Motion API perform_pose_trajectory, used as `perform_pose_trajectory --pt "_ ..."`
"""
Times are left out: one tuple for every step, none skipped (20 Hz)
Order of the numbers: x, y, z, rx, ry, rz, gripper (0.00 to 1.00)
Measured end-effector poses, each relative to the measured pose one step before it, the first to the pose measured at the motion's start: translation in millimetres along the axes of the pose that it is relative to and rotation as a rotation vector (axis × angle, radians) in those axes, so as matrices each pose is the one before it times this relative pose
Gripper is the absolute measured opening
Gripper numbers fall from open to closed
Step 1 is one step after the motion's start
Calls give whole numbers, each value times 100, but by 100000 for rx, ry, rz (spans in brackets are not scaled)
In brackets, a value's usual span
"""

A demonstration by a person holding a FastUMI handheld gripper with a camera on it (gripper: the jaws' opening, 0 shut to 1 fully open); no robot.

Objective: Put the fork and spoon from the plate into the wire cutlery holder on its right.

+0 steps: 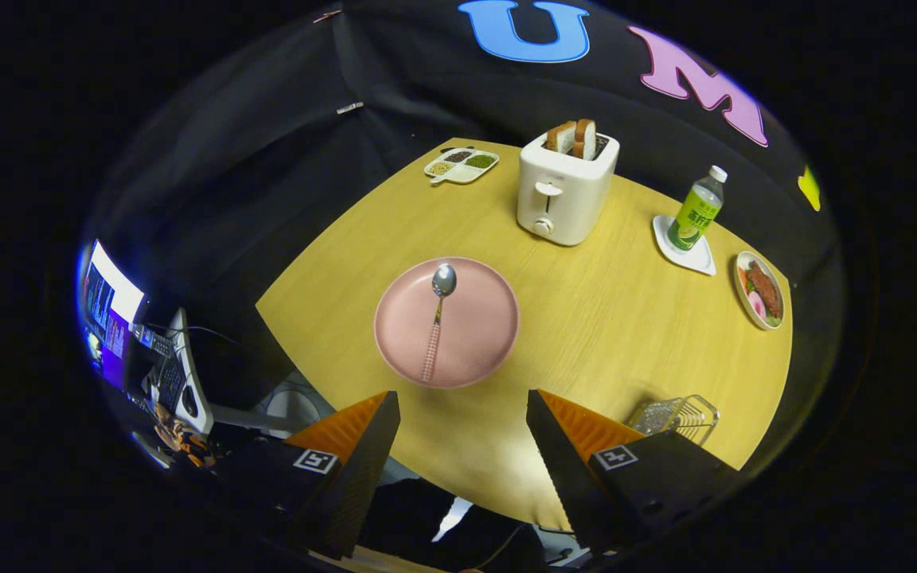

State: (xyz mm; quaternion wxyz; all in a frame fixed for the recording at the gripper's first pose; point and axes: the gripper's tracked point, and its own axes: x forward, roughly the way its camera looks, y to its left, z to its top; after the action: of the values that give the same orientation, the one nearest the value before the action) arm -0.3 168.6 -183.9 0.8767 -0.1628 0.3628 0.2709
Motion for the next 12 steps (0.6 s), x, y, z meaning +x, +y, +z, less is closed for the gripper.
perform_pose_trajectory --pt "1162 573 419 119 255 554 100" --pt "1239 419 201 -846 494 0 100" --pt "1223 163 124 -1579 996 -636 100" --pt "1125 104 -29 -1610 1116 -717 100" --pt "950 171 -69 -1068 1205 -221 100" --pt "1204 280 -104 -367 1271 -111 100" --pt "1209 297 -221 -204 1692 119 100" --pt "1217 143 -225 12 1793 -61 100" --pt "1194 152 -159 118 1766 -47 100" --pt "1344 -29 -185 -169 1740 -824 100" --pt "1052 17 -173 -642 1520 -802 100" --pt "760 -215 -221 -719 1569 -1438 99"
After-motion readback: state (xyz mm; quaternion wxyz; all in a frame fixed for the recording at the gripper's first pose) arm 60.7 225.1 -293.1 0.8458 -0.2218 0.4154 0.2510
